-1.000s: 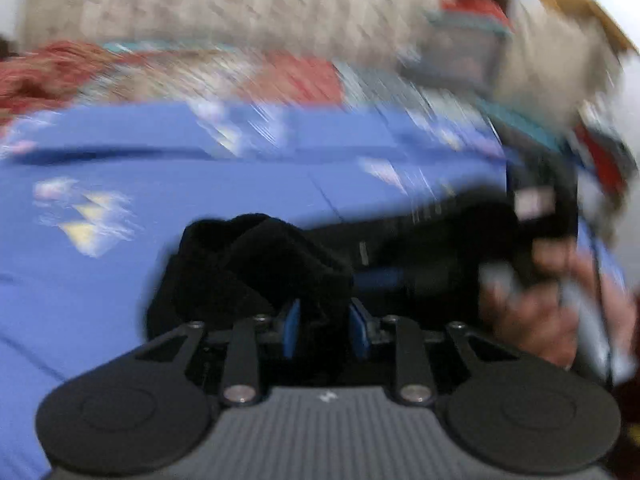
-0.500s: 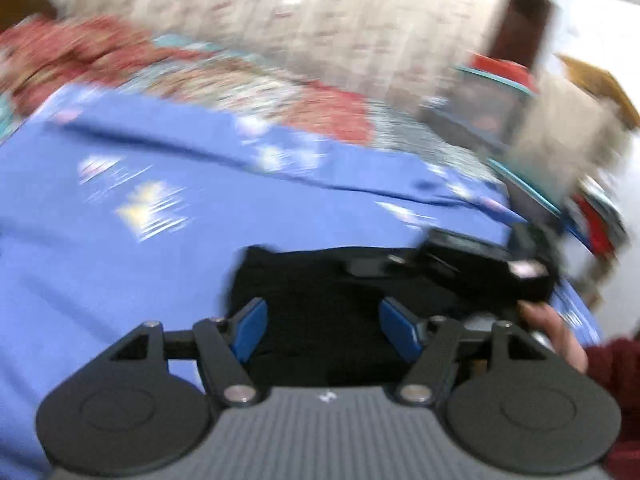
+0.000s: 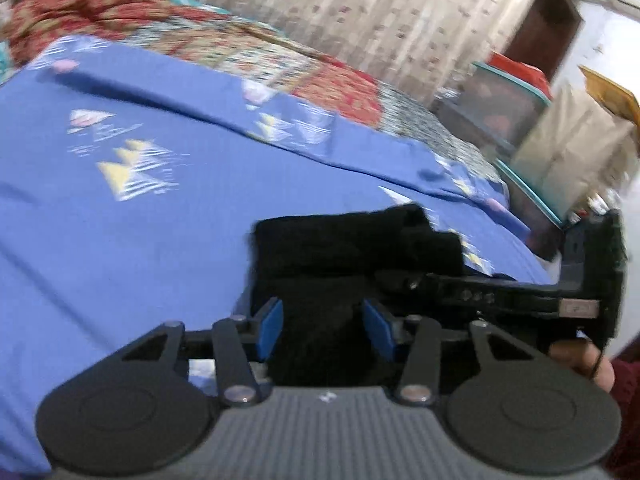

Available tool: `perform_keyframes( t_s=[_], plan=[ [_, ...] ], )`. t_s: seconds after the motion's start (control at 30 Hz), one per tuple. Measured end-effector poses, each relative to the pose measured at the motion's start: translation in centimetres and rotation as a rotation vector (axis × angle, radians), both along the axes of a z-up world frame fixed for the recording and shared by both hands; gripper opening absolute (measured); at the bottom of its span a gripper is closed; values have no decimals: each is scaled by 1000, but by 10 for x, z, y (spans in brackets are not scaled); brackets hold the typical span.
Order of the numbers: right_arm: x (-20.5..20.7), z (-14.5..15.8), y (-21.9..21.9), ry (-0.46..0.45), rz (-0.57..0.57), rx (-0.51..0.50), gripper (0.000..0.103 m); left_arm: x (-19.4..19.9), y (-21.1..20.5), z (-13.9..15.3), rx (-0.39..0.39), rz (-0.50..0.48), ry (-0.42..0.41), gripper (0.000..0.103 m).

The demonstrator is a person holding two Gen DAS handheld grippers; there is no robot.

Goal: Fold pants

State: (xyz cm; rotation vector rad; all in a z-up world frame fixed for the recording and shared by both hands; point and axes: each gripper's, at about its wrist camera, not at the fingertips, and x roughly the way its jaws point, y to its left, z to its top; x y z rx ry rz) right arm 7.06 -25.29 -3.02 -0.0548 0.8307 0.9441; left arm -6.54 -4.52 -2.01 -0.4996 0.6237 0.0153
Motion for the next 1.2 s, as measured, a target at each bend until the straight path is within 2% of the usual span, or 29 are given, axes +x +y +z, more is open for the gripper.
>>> perform_keyframes(
  t_s=[0.1, 0.17, 0.23, 0.33, 0.43, 0.53, 0.63, 0.73, 0.8, 0.9, 0.97, 1.07, 1.1, 1.13, 1.17, 1.2],
  plan=[
    [20, -27, -16, 49, -102, -66, 38, 20, -22, -5, 17, -72, 15, 44],
    [31, -42, -25, 117, -158, -88, 62, 35, -34, -16, 24, -117, 64, 44],
    [35, -42, -37, 144, -222, -48, 64, 47, -45, -29, 49, -154, 120, 44],
    [31, -31, -47, 113, -236, -22, 64, 56, -55, -46, 124, -184, 220, 44],
    [23, -20, -67, 24, -265, -7, 63, 56, -58, -49, 147, -193, 232, 45],
    [23, -15, -87, -11, -333, 18, 63, 55, -59, -40, 152, -194, 243, 44],
    [30, -6, -113, -55, -458, 69, 63, 51, -51, -12, 84, -218, 152, 47],
    [37, 3, -171, -96, -624, 110, 64, 63, -53, 15, 123, -212, 63, 47],
    [44, 0, -203, -80, -717, 127, 64, 80, -61, 23, 146, -207, 42, 45],
    [53, -12, -242, -14, -848, 155, 64, 114, -70, 20, 129, -219, 43, 40],
    [55, -23, -259, 33, -901, 178, 64, 138, -78, 8, 128, -241, 77, 24],
    [59, -42, -272, 124, -927, 219, 64, 169, -97, -22, 155, -277, 177, 20],
    [61, -47, -269, 141, -927, 220, 64, 175, -105, -36, 193, -286, 222, 20],
    [63, -50, -263, 149, -925, 213, 64, 176, -113, -45, 251, -285, 233, 21],
    [60, -52, -262, 153, -914, 201, 58, 175, -122, -48, 317, -277, 208, 22],
    [59, -51, -260, 152, -902, 185, 46, 177, -128, -47, 348, -274, 215, 22]
  ],
)
